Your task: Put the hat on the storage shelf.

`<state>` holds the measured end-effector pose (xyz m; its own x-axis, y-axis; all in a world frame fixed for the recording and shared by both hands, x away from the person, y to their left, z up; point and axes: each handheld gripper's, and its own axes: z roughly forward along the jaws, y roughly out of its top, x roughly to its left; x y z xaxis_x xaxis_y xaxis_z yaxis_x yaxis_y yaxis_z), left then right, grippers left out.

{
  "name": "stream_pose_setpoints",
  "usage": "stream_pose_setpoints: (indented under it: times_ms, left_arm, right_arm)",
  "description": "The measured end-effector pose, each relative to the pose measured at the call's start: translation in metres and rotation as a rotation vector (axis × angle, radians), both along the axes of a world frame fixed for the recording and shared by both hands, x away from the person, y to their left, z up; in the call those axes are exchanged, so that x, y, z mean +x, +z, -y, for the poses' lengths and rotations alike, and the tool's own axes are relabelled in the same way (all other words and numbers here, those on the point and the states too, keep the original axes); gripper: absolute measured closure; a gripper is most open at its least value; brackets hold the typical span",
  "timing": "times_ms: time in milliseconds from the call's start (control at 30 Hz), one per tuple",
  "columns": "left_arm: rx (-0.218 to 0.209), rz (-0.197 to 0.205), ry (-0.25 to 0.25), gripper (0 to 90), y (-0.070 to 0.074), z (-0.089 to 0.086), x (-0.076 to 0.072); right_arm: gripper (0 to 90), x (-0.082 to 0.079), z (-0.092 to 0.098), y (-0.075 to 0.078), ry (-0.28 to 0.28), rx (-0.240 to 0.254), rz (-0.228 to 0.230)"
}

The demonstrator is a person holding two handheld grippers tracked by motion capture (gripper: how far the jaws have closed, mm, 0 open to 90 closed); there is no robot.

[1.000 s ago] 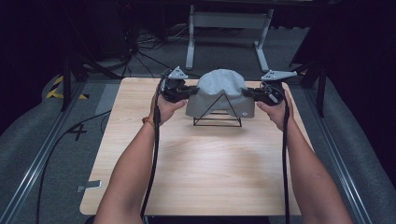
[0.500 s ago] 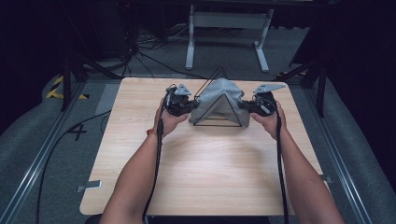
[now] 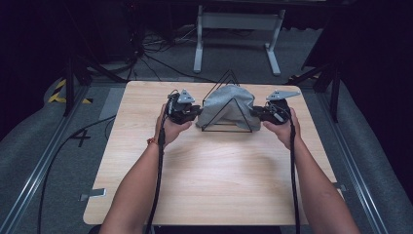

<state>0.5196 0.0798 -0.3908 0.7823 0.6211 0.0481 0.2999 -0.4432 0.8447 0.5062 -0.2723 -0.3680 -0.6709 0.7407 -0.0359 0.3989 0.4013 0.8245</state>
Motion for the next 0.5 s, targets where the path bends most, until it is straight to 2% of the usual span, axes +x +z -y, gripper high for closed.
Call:
stream_pose_setpoints:
  times_ms: [100, 167, 267, 300, 400, 500]
  left_arm:
    - [-0.007, 0.003, 0.014, 75.4, 0.003, -0.008, -0.005]
    - [0.004, 0.02, 0.015, 72.5, 0.008, -0.014, -0.013]
    - [0.02, 0.026, 0.001, 71.0, 0.011, -0.019, -0.021]
    - [0.041, 0.027, 0.004, 69.8, 0.011, -0.02, -0.024]
    - [0.061, 0.018, 0.0, 65.8, 0.011, -0.026, -0.032]
    - [0.093, 0.031, -0.004, 63.7, 0.012, -0.033, -0.041]
  right_arm:
    - [69.4, -0.003, 0.001, 0.003, -0.004, 0.002, 0.004]
    - [66.9, -0.011, 0.001, 0.009, 0.002, 0.014, 0.001]
    - [64.6, -0.021, -0.003, 0.016, 0.009, -0.032, 0.025]
    - [63.3, -0.024, -0.003, 0.018, 0.014, -0.044, 0.026]
    - [59.5, -0.032, -0.001, 0.02, 0.008, -0.093, 0.04]
    - [57.9, -0.039, 0.005, 0.019, 0.004, -0.093, 0.039]
